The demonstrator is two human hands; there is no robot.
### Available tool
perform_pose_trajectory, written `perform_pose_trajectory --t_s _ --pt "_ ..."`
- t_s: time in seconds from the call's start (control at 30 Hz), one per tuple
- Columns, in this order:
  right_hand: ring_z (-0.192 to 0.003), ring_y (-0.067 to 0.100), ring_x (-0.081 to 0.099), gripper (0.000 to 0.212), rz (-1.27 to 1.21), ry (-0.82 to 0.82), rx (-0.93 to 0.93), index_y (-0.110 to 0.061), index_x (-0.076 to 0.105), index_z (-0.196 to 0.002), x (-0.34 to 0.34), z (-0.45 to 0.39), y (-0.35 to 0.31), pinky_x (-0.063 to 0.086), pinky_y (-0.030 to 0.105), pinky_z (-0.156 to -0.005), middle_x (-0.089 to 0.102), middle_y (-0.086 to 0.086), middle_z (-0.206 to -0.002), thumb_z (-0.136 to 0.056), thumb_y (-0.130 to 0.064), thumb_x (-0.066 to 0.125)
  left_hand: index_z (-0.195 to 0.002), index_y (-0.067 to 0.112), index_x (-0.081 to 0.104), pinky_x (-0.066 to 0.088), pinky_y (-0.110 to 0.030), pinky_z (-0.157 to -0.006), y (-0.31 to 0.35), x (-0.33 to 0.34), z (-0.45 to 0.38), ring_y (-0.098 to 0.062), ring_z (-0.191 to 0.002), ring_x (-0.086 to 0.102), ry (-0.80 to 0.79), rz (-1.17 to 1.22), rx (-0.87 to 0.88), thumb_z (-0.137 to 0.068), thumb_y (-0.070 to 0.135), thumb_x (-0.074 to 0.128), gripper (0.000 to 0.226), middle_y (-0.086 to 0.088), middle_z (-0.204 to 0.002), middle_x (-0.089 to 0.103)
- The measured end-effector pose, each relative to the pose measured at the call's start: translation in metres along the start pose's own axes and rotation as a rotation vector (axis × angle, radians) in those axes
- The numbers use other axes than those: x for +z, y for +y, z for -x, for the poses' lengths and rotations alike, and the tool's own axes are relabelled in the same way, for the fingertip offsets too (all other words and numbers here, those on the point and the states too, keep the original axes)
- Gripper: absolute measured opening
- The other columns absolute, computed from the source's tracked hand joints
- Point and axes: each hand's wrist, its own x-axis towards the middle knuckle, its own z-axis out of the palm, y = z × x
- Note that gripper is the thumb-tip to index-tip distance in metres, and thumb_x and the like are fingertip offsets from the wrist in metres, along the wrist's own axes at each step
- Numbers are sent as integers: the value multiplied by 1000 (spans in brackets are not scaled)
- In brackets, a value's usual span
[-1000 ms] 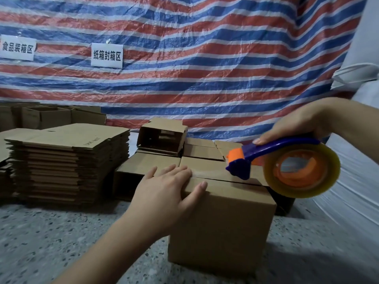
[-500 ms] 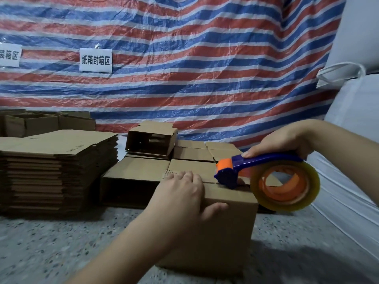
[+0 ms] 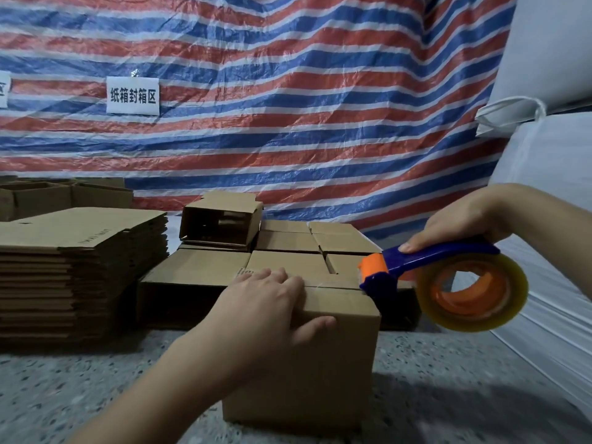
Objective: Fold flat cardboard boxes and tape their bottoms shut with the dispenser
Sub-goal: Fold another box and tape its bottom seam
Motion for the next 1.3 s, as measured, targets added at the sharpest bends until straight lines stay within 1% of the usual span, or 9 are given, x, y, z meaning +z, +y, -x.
perform_pose_trajectory --t_s 0.1,0.2,0.33,0.63,0.77,0.87,1.07,1.23,1.3 --pt "-74 17 66 80 45 -85 53 -10 70 -113 -3 -2 1 52 29 -76 73 8 -92 -61 -71 68 -148 21 34 20 -39 -119 20 -4 -11 -21 -147 23 -25 39 6 -83 82 29 88 -5 -162 21" --pt "-76 17 67 87 65 -43 45 -9 70 -114 -3 -5 4 53 29 -77 74 9 -93 -56 -74 69 -150 21 30 27 -38 -117 45 1 -22 -21 -140 35 1 133 66 -85 80 31 87 -3 -154 37" --pt "-81 19 68 89 37 -35 43 -10 70 -117 0 -10 10 53 30 -79 75 10 -99 -54 -74 71 -143 22 37 32 -45 -114 55 12 -30 -22 -133 41 33 6 72 -85 80 30 83 -3 -145 46" --pt "-78 19 68 75 -59 -77 3 -9 68 -116 -27 4 47 52 30 -74 74 11 -96 -66 -64 70 -151 23 28 22 -45 -117 49 14 -29 -22 -147 25 37 11 106 -73 79 11 98 -2 -162 22" --pt "-73 15 70 73 224 -74 93 -14 74 -101 -18 10 42 53 27 -72 76 4 -85 -61 -75 68 -150 29 26 27 -42 -114 48 16 -27 -19 -143 30 88 23 122 -75 77 8 91 3 -159 31" --pt "-77 15 74 69 400 64 134 -20 69 -97 11 -7 14 55 29 -70 77 0 -85 -67 -82 66 -151 37 16 28 -41 -114 48 15 -27 -19 -142 32 69 2 147 -81 75 12 79 4 -157 32" --pt "-76 15 65 51 705 253 131 -24 61 -88 64 -41 18 53 31 -70 66 -4 -84 -75 -72 68 -146 37 25 33 -42 -112 50 11 -29 -19 -137 37 32 -23 155 -91 70 24 65 5 -151 38" --pt "-65 8 60 53 416 608 25 -25 57 -79 121 -70 64 55 28 -61 62 -7 -71 -83 -77 53 -150 39 14 30 -47 -115 51 15 -31 -23 -142 31 27 -26 144 -91 71 24 68 0 -159 28" --pt "-62 7 58 55 357 685 5 -24 55 -77 145 -78 74 47 25 -52 59 -8 -71 -85 -78 51 -150 39 13 31 -47 -114 51 16 -31 -24 -142 31 39 -27 144 -91 71 23 68 0 -158 29"
